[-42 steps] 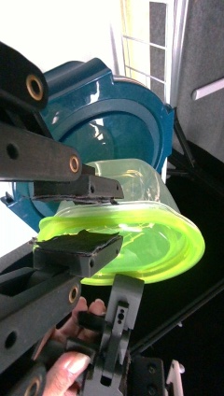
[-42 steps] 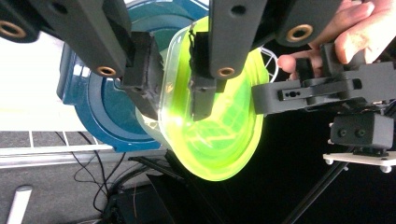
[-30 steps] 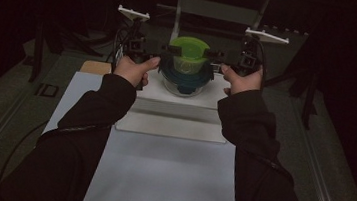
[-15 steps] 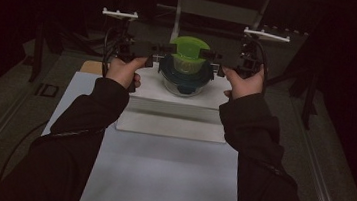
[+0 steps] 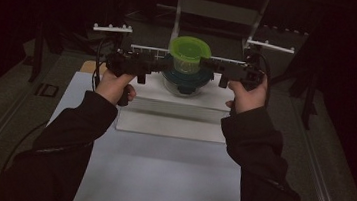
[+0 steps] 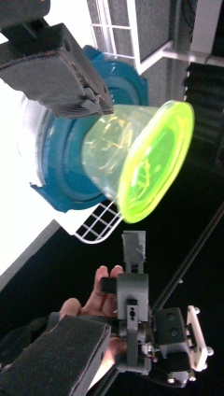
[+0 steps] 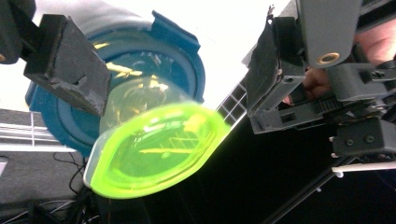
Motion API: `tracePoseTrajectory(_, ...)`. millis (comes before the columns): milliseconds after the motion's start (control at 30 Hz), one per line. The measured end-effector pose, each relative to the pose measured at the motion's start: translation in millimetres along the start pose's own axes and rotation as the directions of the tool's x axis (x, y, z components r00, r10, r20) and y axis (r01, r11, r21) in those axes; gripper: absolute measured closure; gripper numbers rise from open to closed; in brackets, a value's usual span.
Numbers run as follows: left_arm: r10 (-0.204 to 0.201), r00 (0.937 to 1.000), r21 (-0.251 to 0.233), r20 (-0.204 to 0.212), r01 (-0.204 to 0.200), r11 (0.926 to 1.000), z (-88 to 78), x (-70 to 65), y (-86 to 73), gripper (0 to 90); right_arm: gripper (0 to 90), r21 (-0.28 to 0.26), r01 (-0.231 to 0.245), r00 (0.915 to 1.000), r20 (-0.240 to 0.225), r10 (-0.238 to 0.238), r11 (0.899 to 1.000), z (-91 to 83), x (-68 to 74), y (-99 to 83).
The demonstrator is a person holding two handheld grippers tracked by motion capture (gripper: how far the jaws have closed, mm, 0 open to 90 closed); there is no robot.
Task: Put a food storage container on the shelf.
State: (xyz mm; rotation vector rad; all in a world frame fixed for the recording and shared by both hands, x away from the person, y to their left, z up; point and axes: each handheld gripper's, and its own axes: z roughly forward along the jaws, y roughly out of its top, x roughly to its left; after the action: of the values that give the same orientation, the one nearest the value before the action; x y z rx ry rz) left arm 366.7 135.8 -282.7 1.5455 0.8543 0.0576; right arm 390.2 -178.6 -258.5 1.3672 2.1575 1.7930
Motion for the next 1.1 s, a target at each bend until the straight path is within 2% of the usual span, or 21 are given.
tracePoseTrajectory(100,0.018,0.9998,-0.003,0.003,-0.018,0.9998,-3.1,-2.4,-5.7,0.0,22.4,0.008,0.018,0.9998,-0.001,-0.018,1.0,-3.5,1.6,-7.0)
tracePoseTrajectory(133,0.037,0.9993,0.007,-0.001,-0.037,0.9993,-6.0,-5.2,-11.9,0.0,22.7,0.007,0.023,0.9997,-0.005,-0.023,1.0,-4.8,2.1,-9.6)
tracePoseTrajectory(200,0.055,0.9985,0.012,-0.001,-0.055,0.9984,-8.3,-7.5,-17.2,0.0,22.7,0.012,0.041,0.999,-0.02,-0.041,0.999,-9.2,2.9,-21.5)
tracePoseTrajectory(333,0.068,0.9976,0.022,0.007,-0.068,0.9974,-11.7,-10.5,-27.4,0.0,22.7,0.018,0.042,0.9987,-0.029,-0.042,0.999,-12.0,2.7,-32.7)
tracePoseTrajectory(467,0.094,0.9954,0.025,0.017,-0.094,0.9952,-15.6,-15.0,-39.3,0.0,22.6,0.032,0.056,0.9975,-0.046,-0.055,0.998,-13.3,2.1,-54.3)
tracePoseTrajectory(500,0.094,0.9954,0.025,0.017,-0.094,0.9952,-15.6,-15.0,-39.3,0.0,22.6,0.032,0.056,0.9975,-0.046,-0.055,0.998,-13.3,2.1,-54.3)
tracePoseTrajectory(533,0.104,0.9942,0.033,0.025,-0.105,0.9939,-17.6,-17.3,-47.3,0.0,22.6,0.035,0.058,0.9972,-0.051,-0.056,0.998,-13.4,2.0,-58.3)
tracePoseTrajectory(567,0.107,0.9939,0.035,0.026,-0.108,0.9936,-18.1,-18.5,-51.1,0.0,22.6,0.044,0.071,0.9957,-0.063,-0.068,0.997,-13.5,1.7,-70.6)
tracePoseTrajectory(700,0.127,0.9912,0.054,0.038,-0.129,0.9903,-19.3,-23.2,-66.5,0.0,22.2,0.048,0.102,0.9926,-0.071,-0.098,0.994,-14.7,1.1,-91.7)
tracePoseTrajectory(867,0.166,0.985,0.087,0.048,-0.169,0.9817,-18.2,-30.9,-91.0,0.0,22.2,0.046,0.125,0.9901,-0.071,-0.121,0.991,-16.8,-1.6,-114.2)
tracePoseTrajectory(1067,0.189,0.9799,0.121,0.062,-0.196,0.9731,-15.7,-33.1,-122.4,0.0,22.0,0.051,0.141,0.9872,-0.081,-0.137,0.989,-14.1,-8.8,-140.6)
tracePoseTrajectory(1100,0.188,0.98,0.137,0.065,-0.196,0.9711,-14.7,-31.6,-131.5,0.0,22.0,0.052,0.144,0.9872,-0.078,-0.139,0.988,-13.6,-10.5,-144.8)
